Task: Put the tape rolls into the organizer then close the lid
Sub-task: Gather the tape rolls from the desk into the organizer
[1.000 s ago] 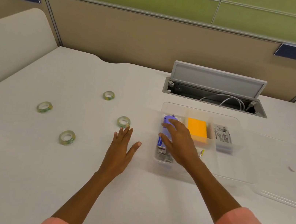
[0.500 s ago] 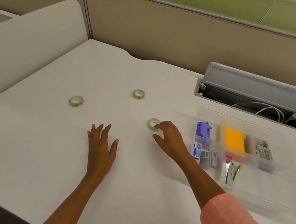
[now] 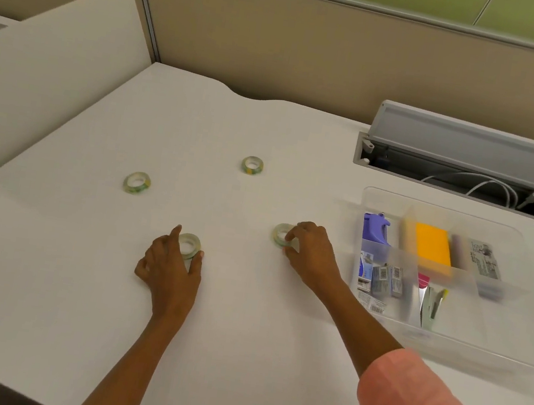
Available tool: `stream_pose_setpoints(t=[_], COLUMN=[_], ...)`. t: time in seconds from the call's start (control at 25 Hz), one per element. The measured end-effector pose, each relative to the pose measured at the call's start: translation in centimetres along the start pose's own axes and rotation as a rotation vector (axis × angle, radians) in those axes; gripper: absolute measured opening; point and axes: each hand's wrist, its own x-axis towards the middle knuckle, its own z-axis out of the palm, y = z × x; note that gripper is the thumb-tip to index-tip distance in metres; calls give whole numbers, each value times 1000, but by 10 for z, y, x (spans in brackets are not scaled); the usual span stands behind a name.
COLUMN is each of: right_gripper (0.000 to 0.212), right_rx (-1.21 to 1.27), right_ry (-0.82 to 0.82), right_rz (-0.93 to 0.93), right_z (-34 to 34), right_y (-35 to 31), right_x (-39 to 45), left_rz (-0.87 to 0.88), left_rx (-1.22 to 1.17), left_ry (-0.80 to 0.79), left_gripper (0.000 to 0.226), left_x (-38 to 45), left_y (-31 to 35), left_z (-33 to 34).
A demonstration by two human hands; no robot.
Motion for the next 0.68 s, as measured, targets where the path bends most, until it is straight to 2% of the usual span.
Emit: stream_pose_setpoints(t=[0.12,0.32,0.52,0.68], right_gripper=[18,19,19,20], right_rx=[62,139,280,365], right_ry=[4,38,150,274], right_rz=[47,57,36,62], right_z=[-5,-21,-55,-97], right_y=[1,-1,1,28], right_x=[-6,-20,-42,-73], left_rz=[5,48,109,166], left_rx=[-34,-142,-211,-256], left_ry=[-14,-80,-148,-193], left_gripper=[54,57,57,55], left_x=[-4,-16,-37,-59], left_y=[11,37,70,101], left_z=[-2,-2,0,9])
